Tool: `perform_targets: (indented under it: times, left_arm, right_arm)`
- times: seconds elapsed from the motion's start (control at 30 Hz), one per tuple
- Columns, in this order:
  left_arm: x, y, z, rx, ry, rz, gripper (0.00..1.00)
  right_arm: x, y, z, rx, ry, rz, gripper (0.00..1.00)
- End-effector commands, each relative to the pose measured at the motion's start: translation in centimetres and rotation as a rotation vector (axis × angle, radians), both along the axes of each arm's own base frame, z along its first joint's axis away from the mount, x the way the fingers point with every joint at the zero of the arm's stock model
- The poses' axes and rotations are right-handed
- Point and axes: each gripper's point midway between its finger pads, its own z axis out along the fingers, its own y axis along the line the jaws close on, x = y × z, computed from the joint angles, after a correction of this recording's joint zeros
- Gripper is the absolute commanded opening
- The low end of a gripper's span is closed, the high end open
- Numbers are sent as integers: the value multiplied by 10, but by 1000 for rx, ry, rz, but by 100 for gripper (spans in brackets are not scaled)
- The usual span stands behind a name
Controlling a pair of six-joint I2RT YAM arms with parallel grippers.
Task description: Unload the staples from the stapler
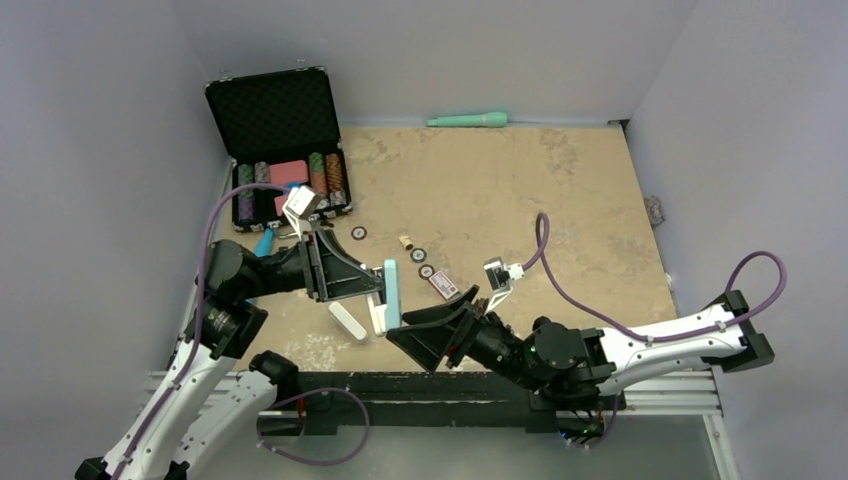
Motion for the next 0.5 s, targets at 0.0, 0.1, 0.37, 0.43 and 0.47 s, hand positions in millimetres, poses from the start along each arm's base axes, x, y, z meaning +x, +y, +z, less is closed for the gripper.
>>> perform_targets:
  times: [0.0,0.1,0.37,0.43,0.47]
  left_arm:
    - [-7,3,15,-45,-53,-5,0]
    - [-7,4,17,-48,-57,-1,0]
    - [-9,5,19,-57,-69,4,0]
    - [-9,6,21,-60,-73,14,0]
    - [-8,6,21,-57,-75,17,0]
  right_arm:
    - [15,-3,15,0,0,-72,90]
    - [18,1,20,3,-10,-72,89]
    - [21,11,31,37,-51,-36,81]
    - [21,13,34,47,-59,-26,78]
    - [21,14,33,47,-62,-24,77]
